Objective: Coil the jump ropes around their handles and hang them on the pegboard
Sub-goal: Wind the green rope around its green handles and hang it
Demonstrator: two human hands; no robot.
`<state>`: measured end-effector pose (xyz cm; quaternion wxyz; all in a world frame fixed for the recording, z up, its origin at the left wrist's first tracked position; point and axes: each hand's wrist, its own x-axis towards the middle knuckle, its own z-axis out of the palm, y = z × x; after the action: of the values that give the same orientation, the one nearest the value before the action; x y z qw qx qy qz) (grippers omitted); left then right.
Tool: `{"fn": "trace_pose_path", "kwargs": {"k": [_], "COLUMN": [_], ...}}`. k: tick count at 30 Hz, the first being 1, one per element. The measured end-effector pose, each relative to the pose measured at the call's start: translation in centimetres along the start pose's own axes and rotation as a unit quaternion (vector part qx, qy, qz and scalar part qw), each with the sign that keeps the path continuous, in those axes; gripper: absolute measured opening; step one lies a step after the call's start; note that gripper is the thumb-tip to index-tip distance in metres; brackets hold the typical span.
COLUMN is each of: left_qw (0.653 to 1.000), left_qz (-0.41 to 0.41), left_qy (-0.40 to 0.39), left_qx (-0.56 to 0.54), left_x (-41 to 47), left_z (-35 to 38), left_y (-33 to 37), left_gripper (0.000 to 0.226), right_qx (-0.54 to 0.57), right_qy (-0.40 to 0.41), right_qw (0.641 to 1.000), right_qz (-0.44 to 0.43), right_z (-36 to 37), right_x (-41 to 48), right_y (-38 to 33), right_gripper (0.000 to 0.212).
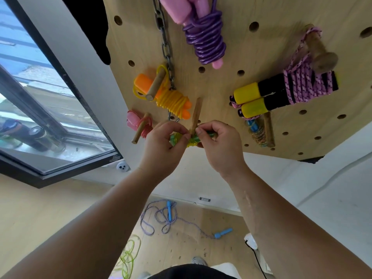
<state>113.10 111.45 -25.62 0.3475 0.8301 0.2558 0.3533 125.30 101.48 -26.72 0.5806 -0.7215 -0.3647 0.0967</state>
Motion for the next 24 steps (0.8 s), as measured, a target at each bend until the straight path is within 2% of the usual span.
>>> {"fn": "trace_pose_path", "kwargs": {"k": [4, 11, 17, 21, 24], "left_qw": [0.998, 0.994, 0.998, 0.998, 0.991], "left_qz": [0.046, 0.094, 0.048, -0.016, -0.075], "left_qy": [0.0, -0.053, -0.048, -0.016, 0.015], "left_qx": [0.038, 0.031, -0.009, -0.061, -0.106], "left_x": [0.4, 1.0, 1.4, 1.3, 1.2], "left_z": [-0.3, -0.7, -0.2, 1.2, 2.5], "left_y": [-0.3, -1.3, -2.0, -1.7, -1.6], "left_gripper": [0.005, 0.003, 0.004, 0.011, 0.004], "right_qx": [0.028, -0.028, -0.064, -0.113, -0.146], "right_qy": [-0.014, -0.017, -0.001, 0.031, 0.021], "right_qw": [0.999, 0.999, 0.997, 0.988, 0.977], "right_qz": [0.03, -0.02, -0.04, -0.099, -0.152], "right_z": [-0.1, -0.6, -0.4, -0.3, -0.7], "right_x": [0.3, 0.2, 0.2, 0.1, 0.1], "right_y": [0.0, -0.3, -0.6, -0.8, -0.7], "right_gripper": [0.006, 0.004, 0.004, 0.008, 0.011]}}
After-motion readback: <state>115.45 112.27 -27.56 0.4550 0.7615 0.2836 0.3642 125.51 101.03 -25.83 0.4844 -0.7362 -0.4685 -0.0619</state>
